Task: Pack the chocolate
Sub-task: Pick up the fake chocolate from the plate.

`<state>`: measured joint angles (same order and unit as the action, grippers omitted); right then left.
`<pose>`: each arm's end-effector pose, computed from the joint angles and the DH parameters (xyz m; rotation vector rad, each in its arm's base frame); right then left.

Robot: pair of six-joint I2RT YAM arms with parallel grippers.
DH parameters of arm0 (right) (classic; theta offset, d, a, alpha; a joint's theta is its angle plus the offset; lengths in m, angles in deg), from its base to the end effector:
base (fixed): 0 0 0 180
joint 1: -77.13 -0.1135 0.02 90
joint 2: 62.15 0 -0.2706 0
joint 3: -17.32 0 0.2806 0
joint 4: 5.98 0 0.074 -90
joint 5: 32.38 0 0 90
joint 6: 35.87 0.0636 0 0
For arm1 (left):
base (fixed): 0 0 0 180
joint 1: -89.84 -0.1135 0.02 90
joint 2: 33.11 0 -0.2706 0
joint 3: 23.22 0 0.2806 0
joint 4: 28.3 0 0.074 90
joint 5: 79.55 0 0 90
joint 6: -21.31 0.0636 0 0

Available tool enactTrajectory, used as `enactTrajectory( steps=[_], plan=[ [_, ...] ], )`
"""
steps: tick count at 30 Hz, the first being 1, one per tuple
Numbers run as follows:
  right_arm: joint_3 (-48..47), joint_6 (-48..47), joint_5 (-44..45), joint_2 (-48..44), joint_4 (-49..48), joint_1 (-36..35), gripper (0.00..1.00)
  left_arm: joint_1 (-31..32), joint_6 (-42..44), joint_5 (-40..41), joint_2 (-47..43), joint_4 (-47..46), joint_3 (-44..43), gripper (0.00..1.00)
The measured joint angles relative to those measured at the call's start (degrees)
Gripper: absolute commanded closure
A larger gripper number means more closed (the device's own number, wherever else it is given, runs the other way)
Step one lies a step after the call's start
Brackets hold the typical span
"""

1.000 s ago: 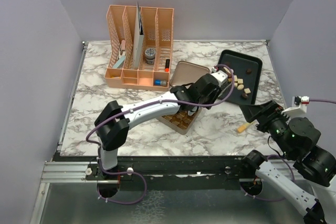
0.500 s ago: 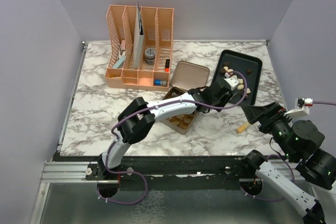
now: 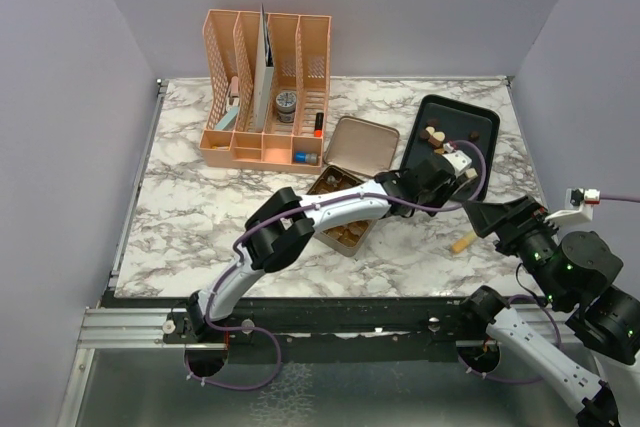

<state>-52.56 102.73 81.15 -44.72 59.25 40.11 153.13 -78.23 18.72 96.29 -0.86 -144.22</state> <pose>0.0647 0.0170 0.3878 0.4810 1.7663 0.7041 0.2690 -0.5143 0.2014 0.9399 2.0381 -0.5503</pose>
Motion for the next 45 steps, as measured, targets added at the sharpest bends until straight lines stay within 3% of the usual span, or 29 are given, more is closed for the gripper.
enactTrajectory(
  steps=[14,21,30,45],
  plan=[
    [0.0,0.0,0.0,-0.4,0.0,0.0,0.11,0.2,0.9,0.1,5.2,0.1,-3.4,0.49],
    [-0.2,0.0,0.3,-0.3,0.0,0.0,0.11,0.2,1.3,0.1,6.4,0.0,-5.1,0.61],
    [-0.2,0.0,0.5,-0.3,0.0,0.0,0.11,0.2,1.7,0.7,6.6,0.0,-5.0,0.64],
    [0.9,0.1,0.7,-0.4,0.1,0.0,0.11,0.1,0.8,2.3,-1.6,0.6,3.3,0.65]
  ],
)
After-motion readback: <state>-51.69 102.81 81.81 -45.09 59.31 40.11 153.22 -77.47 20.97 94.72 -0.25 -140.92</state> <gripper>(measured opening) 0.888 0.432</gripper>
